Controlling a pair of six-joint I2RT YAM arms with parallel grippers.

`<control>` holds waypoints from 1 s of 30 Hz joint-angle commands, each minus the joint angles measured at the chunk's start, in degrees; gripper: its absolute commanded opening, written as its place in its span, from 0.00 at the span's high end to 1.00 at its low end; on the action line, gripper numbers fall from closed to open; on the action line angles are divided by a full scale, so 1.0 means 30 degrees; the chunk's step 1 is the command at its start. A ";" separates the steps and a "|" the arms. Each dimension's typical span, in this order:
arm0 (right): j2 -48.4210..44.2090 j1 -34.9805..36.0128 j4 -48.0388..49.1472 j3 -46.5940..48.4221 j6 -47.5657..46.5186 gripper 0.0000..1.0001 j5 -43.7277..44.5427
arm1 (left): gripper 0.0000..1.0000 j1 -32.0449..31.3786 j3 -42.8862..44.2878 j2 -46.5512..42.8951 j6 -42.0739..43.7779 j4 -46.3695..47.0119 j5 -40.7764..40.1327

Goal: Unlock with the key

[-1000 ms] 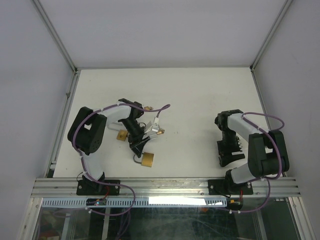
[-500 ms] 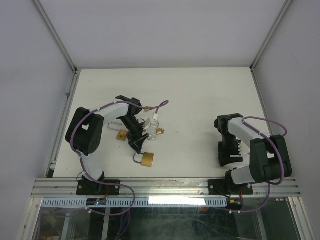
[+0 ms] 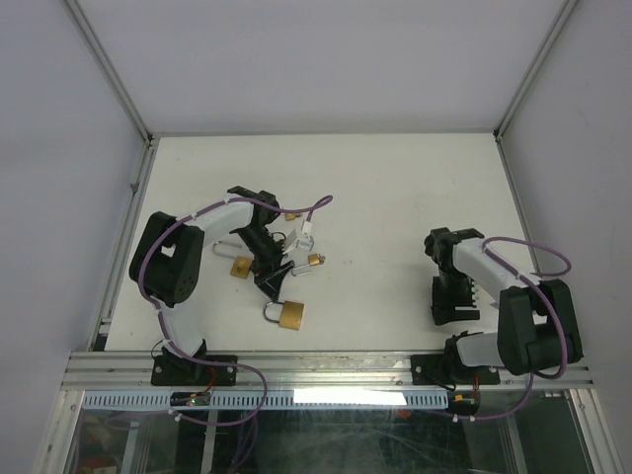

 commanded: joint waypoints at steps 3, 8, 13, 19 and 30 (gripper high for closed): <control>-0.2247 -0.0615 -0.0052 -0.1057 0.1857 0.31 0.0085 | 0.24 0.0118 0.0421 -0.0754 0.0675 0.0034 0.0722; -0.1761 -0.0904 0.0946 -0.1928 0.3505 0.28 0.0159 | 0.24 0.0146 0.0401 -0.0834 0.0792 0.0154 0.0885; -0.0193 -0.1245 0.1576 -0.1968 0.3429 0.31 0.1092 | 0.24 0.0230 0.0255 -0.1096 0.0820 0.0151 0.0759; 0.0073 -0.1264 0.2222 -0.1729 0.2904 0.55 0.1952 | 0.24 0.0343 0.0266 -0.1137 0.0703 0.0031 0.0859; 0.3698 -0.0476 0.4584 0.0914 0.0470 0.82 0.1301 | 0.24 0.0381 0.0731 -0.0930 0.0613 0.0077 0.0548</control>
